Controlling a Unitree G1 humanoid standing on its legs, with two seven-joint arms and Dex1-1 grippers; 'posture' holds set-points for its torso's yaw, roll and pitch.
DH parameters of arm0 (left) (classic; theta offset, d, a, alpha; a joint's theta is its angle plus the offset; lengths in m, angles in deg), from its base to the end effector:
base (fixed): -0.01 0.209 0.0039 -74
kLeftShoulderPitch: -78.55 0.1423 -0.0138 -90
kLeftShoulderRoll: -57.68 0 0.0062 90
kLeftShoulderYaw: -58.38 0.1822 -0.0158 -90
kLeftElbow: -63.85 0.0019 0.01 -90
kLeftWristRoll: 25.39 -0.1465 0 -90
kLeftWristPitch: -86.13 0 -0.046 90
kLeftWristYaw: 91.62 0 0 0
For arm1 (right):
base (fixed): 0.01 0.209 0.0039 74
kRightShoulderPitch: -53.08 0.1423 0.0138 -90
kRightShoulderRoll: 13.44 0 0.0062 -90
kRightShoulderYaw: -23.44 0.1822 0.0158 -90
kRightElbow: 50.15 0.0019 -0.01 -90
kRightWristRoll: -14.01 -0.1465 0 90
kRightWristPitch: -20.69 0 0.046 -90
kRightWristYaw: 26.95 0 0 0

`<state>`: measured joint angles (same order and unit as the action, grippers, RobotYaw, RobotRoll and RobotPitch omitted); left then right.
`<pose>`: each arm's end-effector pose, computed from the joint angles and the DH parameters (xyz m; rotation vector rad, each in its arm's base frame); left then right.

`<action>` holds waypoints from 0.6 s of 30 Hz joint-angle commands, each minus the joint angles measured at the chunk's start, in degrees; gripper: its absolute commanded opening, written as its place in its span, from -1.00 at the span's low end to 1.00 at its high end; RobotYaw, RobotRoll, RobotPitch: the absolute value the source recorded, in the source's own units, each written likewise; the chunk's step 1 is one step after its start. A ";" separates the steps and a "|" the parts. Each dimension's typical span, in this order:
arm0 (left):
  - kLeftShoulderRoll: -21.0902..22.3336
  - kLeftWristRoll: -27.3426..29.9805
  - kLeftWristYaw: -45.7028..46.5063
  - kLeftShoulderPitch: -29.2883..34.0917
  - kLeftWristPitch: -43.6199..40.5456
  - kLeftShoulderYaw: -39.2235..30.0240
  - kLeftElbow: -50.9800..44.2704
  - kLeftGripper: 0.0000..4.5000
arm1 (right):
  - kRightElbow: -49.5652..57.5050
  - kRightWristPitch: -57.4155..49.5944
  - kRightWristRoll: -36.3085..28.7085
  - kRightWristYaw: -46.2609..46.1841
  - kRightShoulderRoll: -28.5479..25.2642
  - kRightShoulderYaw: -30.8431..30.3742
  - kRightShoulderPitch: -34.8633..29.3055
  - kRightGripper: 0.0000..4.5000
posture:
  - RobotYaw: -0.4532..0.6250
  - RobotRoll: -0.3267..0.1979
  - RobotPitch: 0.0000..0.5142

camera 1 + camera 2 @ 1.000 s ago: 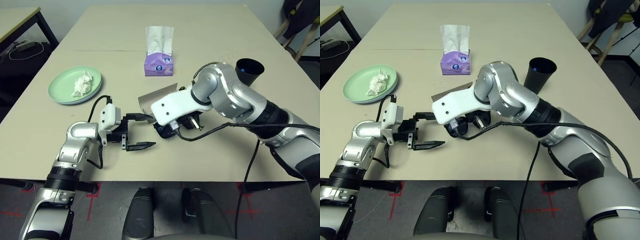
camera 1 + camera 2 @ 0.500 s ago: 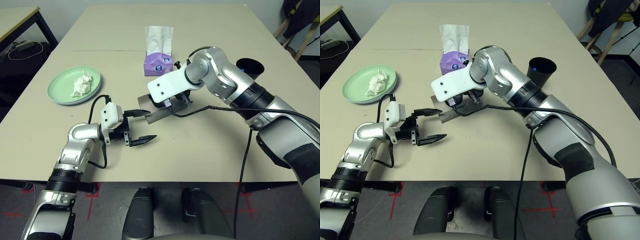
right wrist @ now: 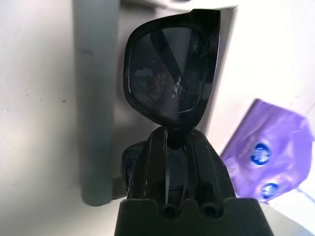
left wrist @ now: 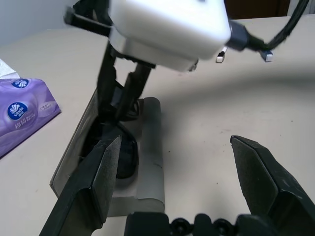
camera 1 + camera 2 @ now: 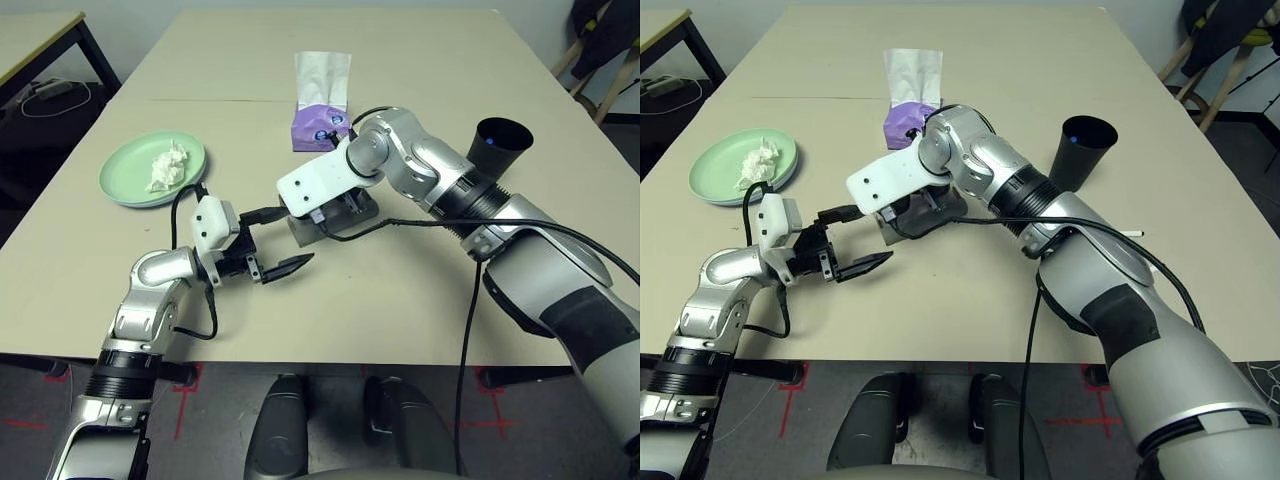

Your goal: Organize and tidy the items on the table.

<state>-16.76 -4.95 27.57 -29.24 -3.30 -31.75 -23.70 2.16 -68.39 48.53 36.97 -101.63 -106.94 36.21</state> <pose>0.2641 0.2325 0.1395 0.3209 -0.1509 -1.0876 0.3443 -0.0259 0.2446 -1.7105 0.1360 1.2171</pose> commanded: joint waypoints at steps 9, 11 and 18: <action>0.85 0.54 -0.27 0.64 -0.76 -0.09 -1.48 1.00 | 4.78 -2.58 0.53 2.35 -0.19 0.35 -3.51 -0.81 | 0.34 0.25 -0.43; 0.89 0.51 -0.28 0.66 -0.86 -0.05 -1.46 1.00 | 4.81 -2.96 0.43 2.37 0.05 0.43 -3.41 -0.81 | 0.34 0.25 -0.43; 1.13 0.46 -0.56 0.57 -0.87 -0.09 -0.99 1.00 | 3.73 -4.15 -0.30 3.01 0.64 1.13 -2.32 -0.36 | 0.31 0.25 -0.45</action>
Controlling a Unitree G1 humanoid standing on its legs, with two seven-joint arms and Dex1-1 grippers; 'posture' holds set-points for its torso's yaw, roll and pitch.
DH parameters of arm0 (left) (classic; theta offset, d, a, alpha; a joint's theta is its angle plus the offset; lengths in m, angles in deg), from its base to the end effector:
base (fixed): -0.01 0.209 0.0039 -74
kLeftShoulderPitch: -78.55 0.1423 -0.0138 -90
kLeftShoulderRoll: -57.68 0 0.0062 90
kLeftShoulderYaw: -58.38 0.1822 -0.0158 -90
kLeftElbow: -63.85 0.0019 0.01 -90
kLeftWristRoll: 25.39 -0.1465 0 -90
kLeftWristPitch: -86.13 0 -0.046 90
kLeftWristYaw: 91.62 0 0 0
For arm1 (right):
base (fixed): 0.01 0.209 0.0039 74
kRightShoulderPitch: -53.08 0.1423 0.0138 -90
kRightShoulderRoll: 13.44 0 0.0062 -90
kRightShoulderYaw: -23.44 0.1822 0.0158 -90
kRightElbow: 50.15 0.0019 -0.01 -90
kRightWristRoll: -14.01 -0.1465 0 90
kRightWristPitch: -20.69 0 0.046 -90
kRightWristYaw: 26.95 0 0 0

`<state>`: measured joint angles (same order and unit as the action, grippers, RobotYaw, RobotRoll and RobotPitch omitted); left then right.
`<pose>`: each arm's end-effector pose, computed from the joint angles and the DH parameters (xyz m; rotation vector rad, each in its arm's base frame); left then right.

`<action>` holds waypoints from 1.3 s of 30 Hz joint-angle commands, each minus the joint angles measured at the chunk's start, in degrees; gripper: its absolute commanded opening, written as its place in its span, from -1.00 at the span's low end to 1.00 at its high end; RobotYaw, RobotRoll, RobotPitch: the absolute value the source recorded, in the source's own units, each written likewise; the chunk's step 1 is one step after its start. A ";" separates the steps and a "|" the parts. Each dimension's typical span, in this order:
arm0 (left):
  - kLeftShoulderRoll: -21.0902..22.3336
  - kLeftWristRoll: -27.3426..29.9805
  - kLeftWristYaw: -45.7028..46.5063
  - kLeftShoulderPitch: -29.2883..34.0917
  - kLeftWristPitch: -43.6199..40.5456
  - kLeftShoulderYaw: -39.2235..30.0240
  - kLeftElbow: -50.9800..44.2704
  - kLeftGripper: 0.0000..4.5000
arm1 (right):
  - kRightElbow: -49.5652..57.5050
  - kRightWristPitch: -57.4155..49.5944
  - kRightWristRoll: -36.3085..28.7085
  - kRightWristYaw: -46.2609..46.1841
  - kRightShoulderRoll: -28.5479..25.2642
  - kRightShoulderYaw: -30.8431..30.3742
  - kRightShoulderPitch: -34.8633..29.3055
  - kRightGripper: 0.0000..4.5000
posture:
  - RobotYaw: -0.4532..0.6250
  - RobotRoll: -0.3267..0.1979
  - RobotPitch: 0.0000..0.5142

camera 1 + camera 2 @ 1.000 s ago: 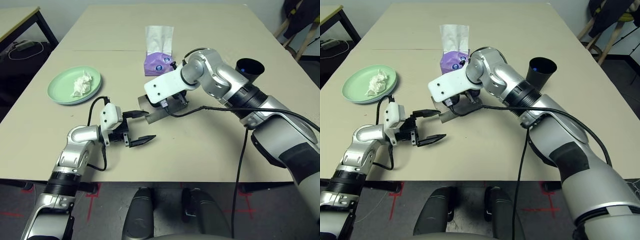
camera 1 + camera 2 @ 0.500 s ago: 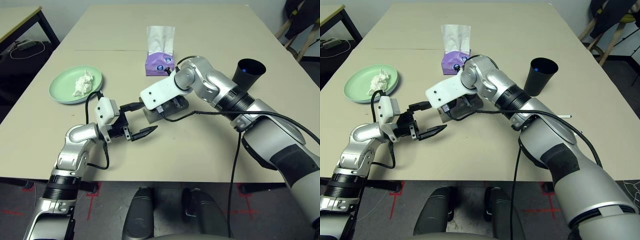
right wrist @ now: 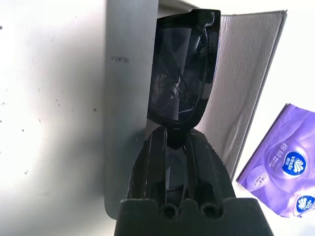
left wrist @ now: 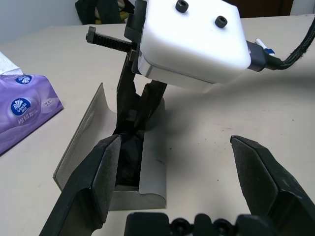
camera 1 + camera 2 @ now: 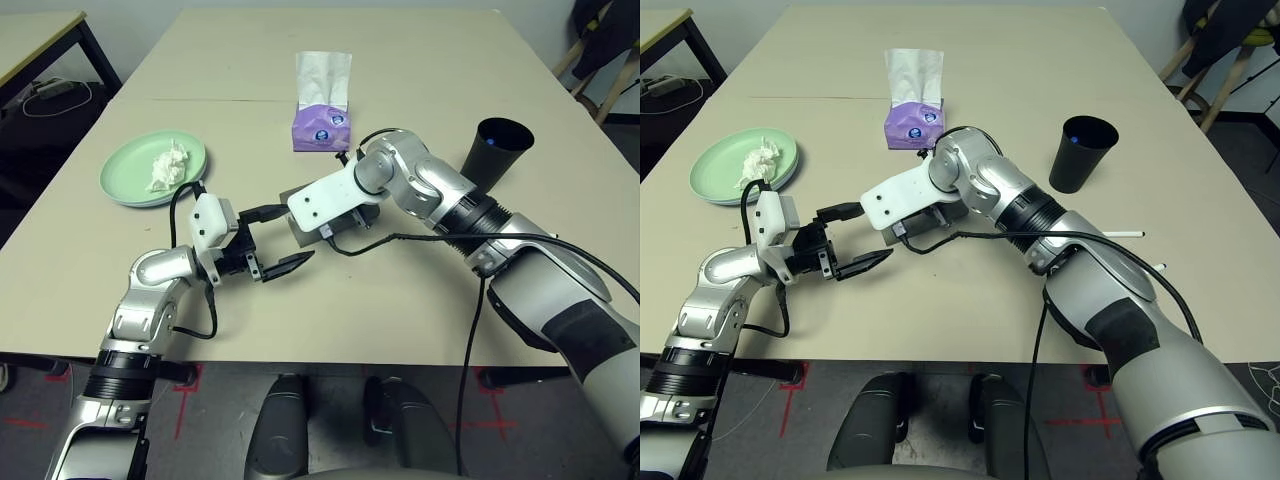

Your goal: Organize and tidy the items on the table.

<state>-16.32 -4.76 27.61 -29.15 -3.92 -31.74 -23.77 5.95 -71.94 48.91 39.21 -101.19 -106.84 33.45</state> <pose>0.2638 0.2338 0.1397 0.3190 -0.1386 -1.0858 0.3388 -0.0233 0.2360 -1.6787 0.1772 1.2460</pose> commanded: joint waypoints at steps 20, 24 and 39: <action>0.79 -0.56 -2.22 -4.41 -0.39 0.19 4.83 1.00 | 26.41 -28.92 -20.40 6.08 -7.05 25.09 -12.76 0.98 | 0.08 0.25 -0.51; 1.44 -0.28 -2.77 -4.89 -0.26 -0.47 6.20 1.00 | 33.34 -35.35 -27.29 -0.93 -5.82 34.03 -21.45 0.98 | -0.01 0.25 -0.49; 0.39 -1.46 1.12 -6.26 3.88 -3.32 10.78 1.00 | 30.45 -14.63 -45.19 -11.87 -2.30 45.61 -43.56 0.98 | 0.00 0.25 -0.42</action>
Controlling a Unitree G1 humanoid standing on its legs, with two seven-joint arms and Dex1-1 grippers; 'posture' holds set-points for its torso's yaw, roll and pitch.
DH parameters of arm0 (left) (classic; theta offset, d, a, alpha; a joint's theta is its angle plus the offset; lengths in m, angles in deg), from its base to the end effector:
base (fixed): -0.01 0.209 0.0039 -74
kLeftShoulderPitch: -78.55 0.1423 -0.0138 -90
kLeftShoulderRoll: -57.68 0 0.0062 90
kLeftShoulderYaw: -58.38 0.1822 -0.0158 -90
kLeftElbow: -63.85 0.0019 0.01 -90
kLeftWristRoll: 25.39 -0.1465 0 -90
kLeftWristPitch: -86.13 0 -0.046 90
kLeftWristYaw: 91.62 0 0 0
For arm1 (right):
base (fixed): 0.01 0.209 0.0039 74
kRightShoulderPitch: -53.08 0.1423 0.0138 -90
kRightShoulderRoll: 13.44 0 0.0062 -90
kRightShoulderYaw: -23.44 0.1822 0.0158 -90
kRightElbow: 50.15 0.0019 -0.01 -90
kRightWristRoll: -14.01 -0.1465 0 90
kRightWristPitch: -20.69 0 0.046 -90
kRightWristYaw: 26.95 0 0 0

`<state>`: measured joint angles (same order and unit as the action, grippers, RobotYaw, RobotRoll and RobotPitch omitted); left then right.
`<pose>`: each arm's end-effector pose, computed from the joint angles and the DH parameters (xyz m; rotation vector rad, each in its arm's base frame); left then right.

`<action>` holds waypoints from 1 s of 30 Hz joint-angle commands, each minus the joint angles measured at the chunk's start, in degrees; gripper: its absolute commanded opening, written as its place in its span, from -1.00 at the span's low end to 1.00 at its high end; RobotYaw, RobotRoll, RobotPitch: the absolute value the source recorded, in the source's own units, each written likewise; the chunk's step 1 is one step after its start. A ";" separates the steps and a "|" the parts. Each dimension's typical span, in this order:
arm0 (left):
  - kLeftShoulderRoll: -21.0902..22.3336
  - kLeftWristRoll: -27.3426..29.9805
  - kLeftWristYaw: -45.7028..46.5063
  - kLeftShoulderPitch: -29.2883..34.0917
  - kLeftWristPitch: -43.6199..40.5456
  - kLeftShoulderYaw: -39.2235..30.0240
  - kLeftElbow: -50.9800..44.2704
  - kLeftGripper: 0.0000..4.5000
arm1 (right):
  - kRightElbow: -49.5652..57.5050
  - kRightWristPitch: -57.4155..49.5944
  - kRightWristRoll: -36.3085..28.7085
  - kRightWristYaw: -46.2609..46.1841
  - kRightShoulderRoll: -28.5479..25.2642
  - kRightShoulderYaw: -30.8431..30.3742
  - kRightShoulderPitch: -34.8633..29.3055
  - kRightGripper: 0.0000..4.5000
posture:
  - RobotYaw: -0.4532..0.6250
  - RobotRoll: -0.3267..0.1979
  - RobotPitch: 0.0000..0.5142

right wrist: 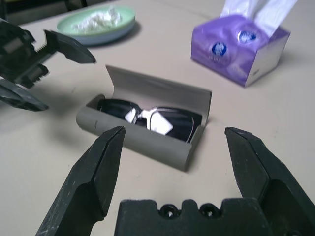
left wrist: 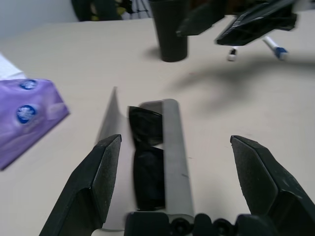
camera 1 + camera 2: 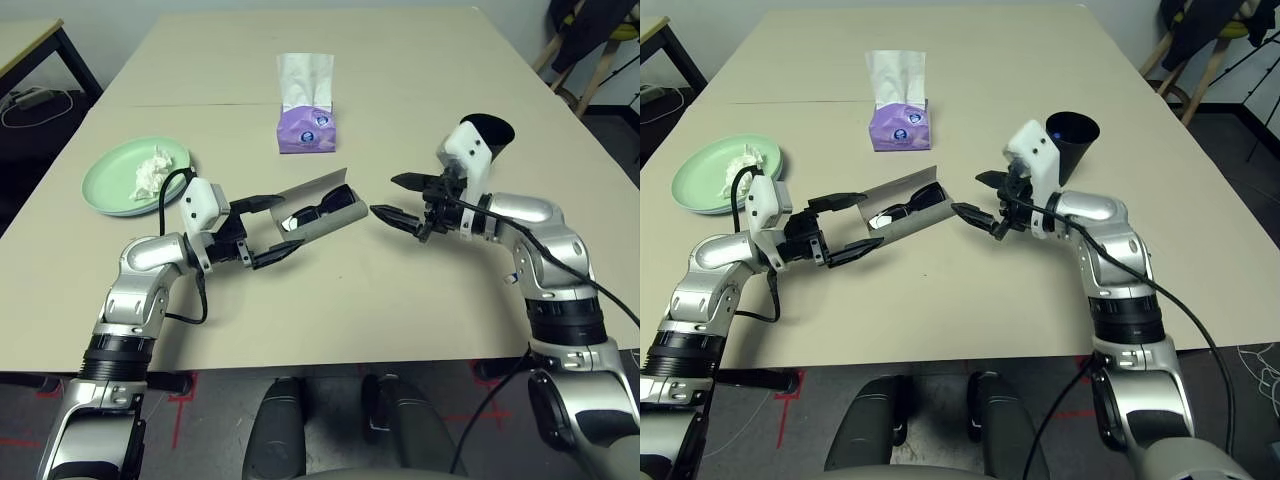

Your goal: Organize and tidy the items on the table.

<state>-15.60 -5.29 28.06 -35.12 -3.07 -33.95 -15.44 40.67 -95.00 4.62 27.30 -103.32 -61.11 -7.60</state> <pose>0.2808 0.2496 0.1494 0.3196 -0.1418 -0.9967 0.2905 -0.1858 0.1636 -0.1228 -0.0365 0.9508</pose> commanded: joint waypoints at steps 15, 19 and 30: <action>-0.34 0.71 -7.14 -4.87 13.35 -3.21 19.46 0.84 | -12.27 20.13 -7.92 1.32 -4.99 0.21 -5.68 1.00 | -0.02 0.25 -0.38; -0.35 0.34 -10.01 -6.38 15.80 -3.14 24.05 0.25 | -10.44 18.68 -8.64 0.34 -5.39 -0.37 -6.06 1.00 | -0.04 0.25 -0.37; -0.53 -1.99 -13.44 -13.98 18.48 -2.99 36.82 -0.99 | -15.64 26.87 -7.17 0.31 -6.42 -1.09 -6.48 1.00 | -0.04 0.25 -0.37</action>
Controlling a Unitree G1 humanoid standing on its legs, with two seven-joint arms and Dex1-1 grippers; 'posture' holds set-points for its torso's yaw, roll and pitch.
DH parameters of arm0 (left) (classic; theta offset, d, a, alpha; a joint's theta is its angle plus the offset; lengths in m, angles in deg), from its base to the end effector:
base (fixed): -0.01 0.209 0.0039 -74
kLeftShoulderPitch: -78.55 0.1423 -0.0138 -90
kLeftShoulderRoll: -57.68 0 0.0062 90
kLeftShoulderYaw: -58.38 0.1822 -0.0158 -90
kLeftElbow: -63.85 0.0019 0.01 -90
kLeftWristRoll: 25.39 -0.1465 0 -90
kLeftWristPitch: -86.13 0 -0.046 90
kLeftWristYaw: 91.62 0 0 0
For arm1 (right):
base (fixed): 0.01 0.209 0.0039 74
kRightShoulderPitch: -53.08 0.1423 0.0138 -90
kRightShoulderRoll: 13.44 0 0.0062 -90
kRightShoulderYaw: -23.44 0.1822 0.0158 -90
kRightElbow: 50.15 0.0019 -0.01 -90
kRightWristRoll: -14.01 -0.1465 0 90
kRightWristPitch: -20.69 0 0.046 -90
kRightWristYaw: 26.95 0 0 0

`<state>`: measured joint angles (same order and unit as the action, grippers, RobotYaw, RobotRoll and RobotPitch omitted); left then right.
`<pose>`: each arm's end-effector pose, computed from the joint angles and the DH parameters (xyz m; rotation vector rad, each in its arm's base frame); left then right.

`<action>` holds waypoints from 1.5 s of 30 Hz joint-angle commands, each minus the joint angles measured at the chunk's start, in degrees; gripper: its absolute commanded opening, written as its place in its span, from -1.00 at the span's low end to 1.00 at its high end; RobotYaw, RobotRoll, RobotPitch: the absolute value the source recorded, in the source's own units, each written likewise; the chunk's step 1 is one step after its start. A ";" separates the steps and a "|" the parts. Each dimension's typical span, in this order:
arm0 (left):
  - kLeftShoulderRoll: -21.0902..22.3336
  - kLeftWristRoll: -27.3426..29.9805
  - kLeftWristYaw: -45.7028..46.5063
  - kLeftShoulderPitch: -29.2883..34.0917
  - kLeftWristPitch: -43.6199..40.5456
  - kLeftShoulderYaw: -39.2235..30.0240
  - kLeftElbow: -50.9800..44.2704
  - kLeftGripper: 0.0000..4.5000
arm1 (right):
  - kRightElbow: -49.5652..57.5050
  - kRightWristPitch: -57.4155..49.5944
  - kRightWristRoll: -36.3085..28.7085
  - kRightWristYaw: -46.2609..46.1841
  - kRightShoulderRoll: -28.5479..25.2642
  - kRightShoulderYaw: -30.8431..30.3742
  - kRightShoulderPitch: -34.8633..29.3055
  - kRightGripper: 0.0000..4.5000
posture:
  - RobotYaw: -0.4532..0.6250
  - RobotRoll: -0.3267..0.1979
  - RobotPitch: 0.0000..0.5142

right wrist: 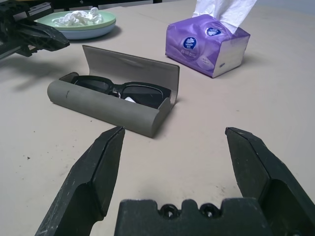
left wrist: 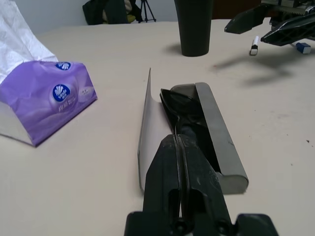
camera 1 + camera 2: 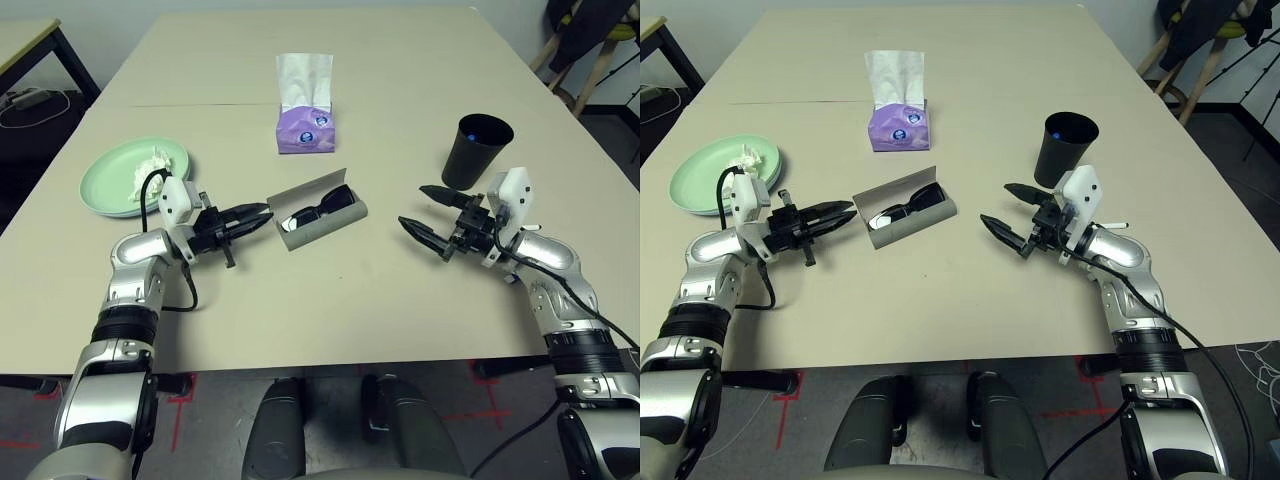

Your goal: Organize and tidy the items on the table.

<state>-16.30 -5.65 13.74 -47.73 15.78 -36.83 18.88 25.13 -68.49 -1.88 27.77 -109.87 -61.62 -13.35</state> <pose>0.3083 0.2885 0.1275 0.2928 -0.1509 -1.0290 0.2859 -0.2281 0.1191 -0.1684 -0.1452 0.8820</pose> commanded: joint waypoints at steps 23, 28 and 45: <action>-4.45 -5.32 12.15 -5.14 -7.93 -0.24 4.32 -0.99 | 1.85 -0.66 -1.67 -1.68 0.50 -2.08 -0.51 1.00 | -0.07 0.25 -0.39; -4.97 -7.43 7.86 -2.99 -9.96 3.64 3.72 -0.99 | 1.90 -0.73 -1.62 -1.85 0.44 -2.04 -0.23 1.00 | -0.09 0.25 -0.40; -4.61 -5.43 0.03 4.08 -15.89 6.53 -10.73 -0.99 | 1.33 -0.64 -1.38 -2.37 0.85 -2.71 0.71 1.00 | -0.04 0.25 -0.41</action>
<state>-21.04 -10.46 14.47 -45.25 0.70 -31.70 8.53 26.39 -69.01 -3.04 25.34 -108.99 -63.64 -12.63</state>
